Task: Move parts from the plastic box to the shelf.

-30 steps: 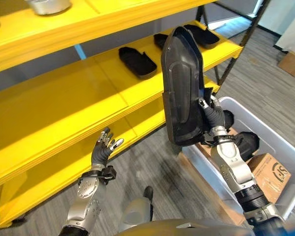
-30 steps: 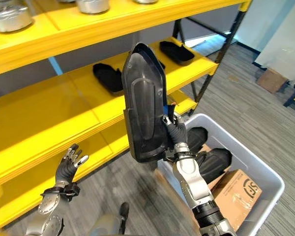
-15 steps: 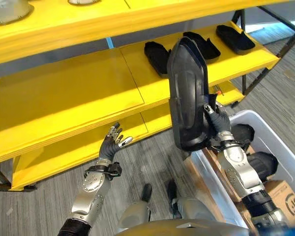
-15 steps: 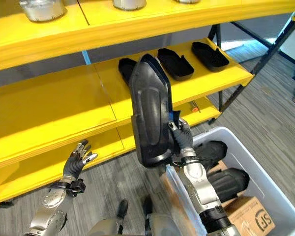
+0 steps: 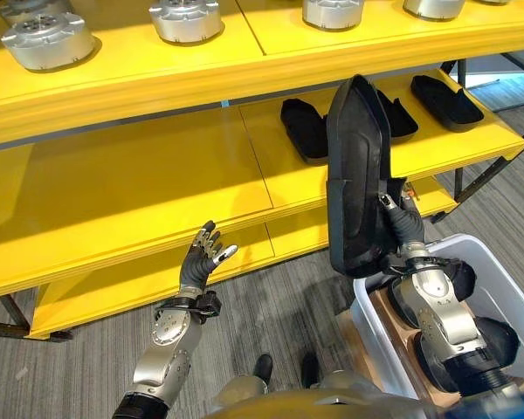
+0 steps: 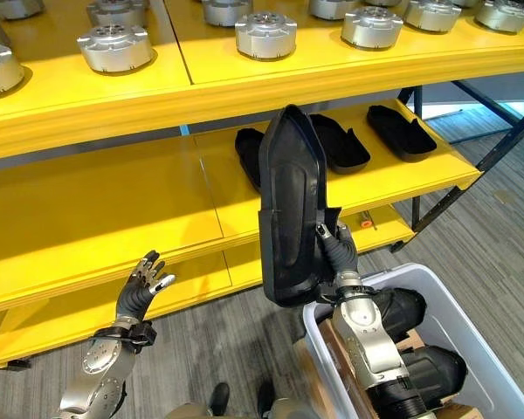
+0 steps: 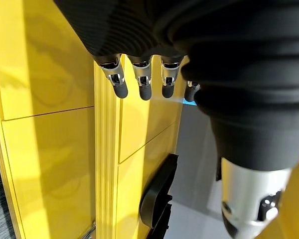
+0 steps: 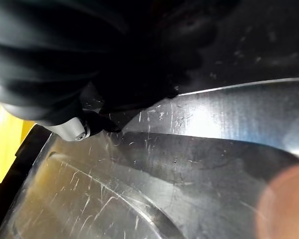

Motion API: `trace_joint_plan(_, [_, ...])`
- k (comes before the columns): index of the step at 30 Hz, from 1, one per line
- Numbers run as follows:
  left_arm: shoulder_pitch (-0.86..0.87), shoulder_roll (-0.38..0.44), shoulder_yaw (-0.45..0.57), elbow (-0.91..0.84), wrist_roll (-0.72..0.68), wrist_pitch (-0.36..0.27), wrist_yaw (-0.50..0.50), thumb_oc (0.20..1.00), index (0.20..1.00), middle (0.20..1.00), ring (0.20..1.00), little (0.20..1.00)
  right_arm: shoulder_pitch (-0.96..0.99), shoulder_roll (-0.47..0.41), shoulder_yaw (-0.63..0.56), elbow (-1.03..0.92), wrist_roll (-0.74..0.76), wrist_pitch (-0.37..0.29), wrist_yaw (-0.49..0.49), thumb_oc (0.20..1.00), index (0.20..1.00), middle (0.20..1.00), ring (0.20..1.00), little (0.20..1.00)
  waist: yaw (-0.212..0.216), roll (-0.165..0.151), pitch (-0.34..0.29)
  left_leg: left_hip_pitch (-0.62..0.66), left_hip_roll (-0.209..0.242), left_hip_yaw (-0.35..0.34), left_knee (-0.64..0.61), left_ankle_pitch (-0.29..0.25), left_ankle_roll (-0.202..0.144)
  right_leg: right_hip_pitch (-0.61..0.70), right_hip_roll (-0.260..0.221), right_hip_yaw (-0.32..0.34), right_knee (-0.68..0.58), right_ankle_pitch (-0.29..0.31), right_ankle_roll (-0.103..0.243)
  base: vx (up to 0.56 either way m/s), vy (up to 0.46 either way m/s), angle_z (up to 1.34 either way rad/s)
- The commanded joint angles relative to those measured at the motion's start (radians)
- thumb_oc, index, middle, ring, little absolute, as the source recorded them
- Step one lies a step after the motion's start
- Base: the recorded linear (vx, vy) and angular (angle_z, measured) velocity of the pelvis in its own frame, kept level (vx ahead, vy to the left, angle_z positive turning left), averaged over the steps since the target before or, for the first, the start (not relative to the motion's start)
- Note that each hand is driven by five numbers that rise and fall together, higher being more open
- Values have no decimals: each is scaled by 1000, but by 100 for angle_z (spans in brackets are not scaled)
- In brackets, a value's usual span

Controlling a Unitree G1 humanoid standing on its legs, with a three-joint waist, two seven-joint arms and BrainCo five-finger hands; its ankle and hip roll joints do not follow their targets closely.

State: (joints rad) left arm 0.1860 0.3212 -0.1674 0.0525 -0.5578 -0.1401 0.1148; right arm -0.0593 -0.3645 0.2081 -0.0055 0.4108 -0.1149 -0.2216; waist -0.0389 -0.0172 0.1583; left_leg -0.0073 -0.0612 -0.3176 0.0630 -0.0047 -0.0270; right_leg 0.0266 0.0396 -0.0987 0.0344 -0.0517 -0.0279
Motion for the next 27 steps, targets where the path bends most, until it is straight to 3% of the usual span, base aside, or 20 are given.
trace_joint_plan(1, [19, 24, 39, -80, -6, -57, -4, 1000, 1000, 1000, 1000, 1000, -67, 4, -21, -102, 32, -100, 17, 200, 200, 200, 200, 200, 33, -37, -13, -73, -81, 142, 427, 11, -80, -33, -21, 14, 43, -2, 52, -114, 1, 14])
trace_joint_plan(3, [23, 25, 45, -80, -7, -56, -4, 1000, 1000, 1000, 1000, 1000, -76, 0, -11, -102, 43, -101, 17, 200, 200, 200, 200, 200, 54, -51, 20, -157, -74, 193, 567, 51, -95, -25, -35, 7, 43, -2, 41, -27, -37, 20])
trace_joint_plan(4, [41, 20, 56, -83, -3, -53, -2, 1000, 1000, 1000, 1000, 1000, -80, 3, 0, -96, 46, -98, 16, 200, 200, 200, 200, 200, 72, -54, 21, -186, -50, 206, 560, 16, -52, -21, -32, 13, 42, -11, 38, 51, -31, 27])
trace_joint_plan(5, [50, 19, 63, -84, -1, -51, 0, 1000, 1000, 1000, 1000, 1000, -77, 4, 2, -95, 46, -96, 15, 200, 200, 200, 200, 200, 72, -59, 19, -193, -9, 211, 521, 9, -32, -19, -38, 12, 43, -17, 40, 67, -11, 17])
trace_joint_plan(6, [51, 19, 64, -84, -1, -51, 0, 1000, 1000, 1000, 1000, 1000, -77, 4, 2, -95, 46, -96, 15, 200, 200, 200, 200, 200, 74, -59, 19, -191, -8, 212, 520, 8, -32, -17, -37, 13, 43, -18, 40, 116, 50, -10])
trace_joint_plan(7, [63, 20, 73, -89, -11, -47, 2, 1000, 1000, 1000, 1000, 1000, -71, 3, 2, -94, 42, -93, 10, 200, 200, 200, 200, 200, 68, -74, 14, -144, 157, 233, 306, -1, -18, -7, -60, 0, 47, -38, 50, 93, 45, -10])
trace_joint_plan(8, [64, 20, 74, -89, -11, -47, 2, 1000, 1000, 1000, 1000, 1000, -71, 3, 2, -94, 42, -93, 10, 200, 200, 200, 200, 200, 69, -77, 14, -137, 155, 236, 294, 6, -18, -6, -63, 1, 46, -37, 49, 135, 87, 10])
trace_joint_plan(10, [67, 25, 69, -92, -20, -47, 8, 1000, 1000, 1000, 1000, 1000, -69, 1, -7, -81, 45, -89, 1, 200, 200, 200, 200, 200, 68, -69, 8, -102, 256, 218, 71, 71, -35, -5, -67, -1, 47, -57, 61, 92, 130, 43])
trace_joint_plan(11, [65, 26, 67, -88, -20, -43, 15, 1000, 1000, 1000, 1000, 1000, -77, -2, -8, -70, 50, -89, -7, 200, 200, 200, 200, 200, 68, -55, 4, -95, 304, 197, -36, 142, -54, -3, -60, 3, 51, -74, 62, 157, 283, 33])
trace_joint_plan(12, [53, 24, 61, -79, -13, -38, 17, 1000, 1000, 1000, 1000, 1000, -76, -4, -21, -68, 45, -86, -19, 200, 200, 200, 200, 200, 63, -34, 0, -111, 341, 234, -105, 212, -97, 19, -68, -5, 50, -89, 72, 133, 223, 16])
trace_joint_plan(14, [51, 21, 60, -69, -22, -37, 11, 1000, 1000, 1000, 1000, 1000, -69, -7, -24, -74, 42, -83, -15, 200, 200, 200, 200, 200, 58, -25, -4, -72, 352, 274, -131, 186, -106, 28, -76, -14, 54, -100, 79, 149, 279, 22])
trace_joint_plan(15, [49, 22, 52, -61, -15, -35, 1, 1000, 1000, 1000, 1000, 1000, -54, -3, -31, -79, -5, -76, -16, 200, 200, 200, 200, 200, 58, -2, -19, -63, 351, 282, -150, 179, -126, 48, -96, -35, 50, -103, 93, 155, 304, 18])
trace_joint_plan(17, [46, 26, 49, -69, -14, -33, -7, 1000, 1000, 1000, 1000, 1000, -46, -1, -38, -84, -10, -76, -14, 200, 200, 200, 200, 200, 59, 3, -22, -62, 333, 280, -144, 168, -121, 58, -113, -45, 42, -95, 104, 127, 286, 10])
trace_joint_plan(19, [47, 49, 49, -61, 4, -37, -21, 1000, 1000, 1000, 1000, 1000, -36, 18, -40, -79, -11, -72, -6, 200, 200, 200, 200, 200, 69, -10, -22, -71, 280, 291, -71, 105, -97, 100, -177, -61, 18, -72, 138, 196, 419, 19])
trace_joint_plan(21, [44, 57, 49, -61, 4, -39, -20, 1000, 1000, 1000, 1000, 1000, -40, 28, -33, -71, -6, -71, -3, 200, 200, 200, 200, 200, 74, -18, -20, -82, 262, 294, -44, 80, -86, 107, -198, -59, 11, -63, 149, 102, 260, 29])
trace_joint_plan(23, [26, 87, 51, -62, 3, -41, -13, 1000, 1000, 1000, 1000, 1000, -66, 44, -11, -41, -8, -58, 0, 200, 200, 200, 200, 200, 94, -34, -17, -128, 214, 316, 37, 30, -67, 102, -253, -65, 1, -41, 179, 47, 258, 27])
trace_joint_plan(27, [9, 108, 49, -68, 1, -44, -2, 1000, 1000, 1000, 1000, 1000, -99, 56, 9, -18, -12, -52, 0, 200, 200, 200, 200, 200, 109, -44, -18, -174, 189, 316, 84, 8, -59, 90, -282, -78, -6, -28, 194, 3, 163, 1])
